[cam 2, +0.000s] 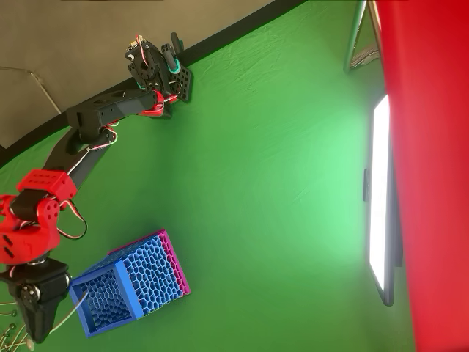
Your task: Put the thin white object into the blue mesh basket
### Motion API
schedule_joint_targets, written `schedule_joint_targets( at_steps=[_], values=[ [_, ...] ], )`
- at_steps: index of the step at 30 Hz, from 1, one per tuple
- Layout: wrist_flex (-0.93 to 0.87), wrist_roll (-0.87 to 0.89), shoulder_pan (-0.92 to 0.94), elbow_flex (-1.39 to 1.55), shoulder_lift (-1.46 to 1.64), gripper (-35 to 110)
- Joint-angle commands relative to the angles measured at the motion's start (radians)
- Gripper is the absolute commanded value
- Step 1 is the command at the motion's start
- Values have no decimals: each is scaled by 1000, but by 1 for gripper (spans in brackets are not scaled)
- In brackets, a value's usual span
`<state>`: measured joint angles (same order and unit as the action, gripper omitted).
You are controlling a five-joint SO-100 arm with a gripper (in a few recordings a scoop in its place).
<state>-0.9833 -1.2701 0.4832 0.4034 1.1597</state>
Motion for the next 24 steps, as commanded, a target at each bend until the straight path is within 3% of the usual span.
schedule_joint_targets(
  at_steps=[1,7,11,16,24],
  values=[
    [117,12,14,141,91,1],
    [319,6,15,469,178,1],
    [437,23,9,698,261,10],
    [522,17,-9,911,354,20],
    [574,23,-58,1134,515,20]
  ],
)
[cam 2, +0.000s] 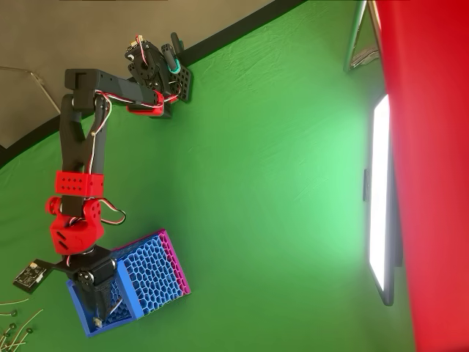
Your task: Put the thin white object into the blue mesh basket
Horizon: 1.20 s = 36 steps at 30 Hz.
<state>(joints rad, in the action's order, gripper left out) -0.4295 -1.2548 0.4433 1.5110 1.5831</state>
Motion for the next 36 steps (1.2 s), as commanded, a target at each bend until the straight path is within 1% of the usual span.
schedule_joint_targets(
  at_steps=[1,10,20,31,33,36],
  values=[
    [31,3,-23,52,114,20],
    [64,8,-71,222,278,19],
    [71,32,-164,439,499,19],
    [8,150,-290,723,801,18],
    [3,190,-321,776,861,18],
    [-52,258,-374,838,962,18]
  ],
)
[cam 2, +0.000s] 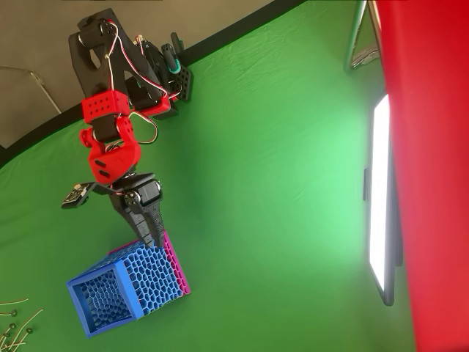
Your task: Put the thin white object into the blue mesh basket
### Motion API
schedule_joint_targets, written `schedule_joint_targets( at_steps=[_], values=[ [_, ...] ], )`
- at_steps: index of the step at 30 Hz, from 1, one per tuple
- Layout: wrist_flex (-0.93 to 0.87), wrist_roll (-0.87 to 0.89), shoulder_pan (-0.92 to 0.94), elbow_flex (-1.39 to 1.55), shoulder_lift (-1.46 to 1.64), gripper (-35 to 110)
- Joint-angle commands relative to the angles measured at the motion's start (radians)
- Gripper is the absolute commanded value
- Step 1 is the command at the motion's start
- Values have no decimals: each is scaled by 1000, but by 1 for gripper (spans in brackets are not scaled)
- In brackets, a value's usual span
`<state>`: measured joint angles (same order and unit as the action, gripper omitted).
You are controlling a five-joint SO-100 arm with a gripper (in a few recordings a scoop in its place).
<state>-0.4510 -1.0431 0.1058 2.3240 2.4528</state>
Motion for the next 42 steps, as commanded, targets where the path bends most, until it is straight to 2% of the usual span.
schedule_joint_targets(
  at_steps=[1,9,21,30,42],
  values=[
    [-66,75,-52,37,121,18],
    [-183,353,-129,233,422,18],
    [-115,713,-127,713,793,5],
    [-235,862,-107,759,871,1],
    [-402,893,-95,759,871,1]
  ],
)
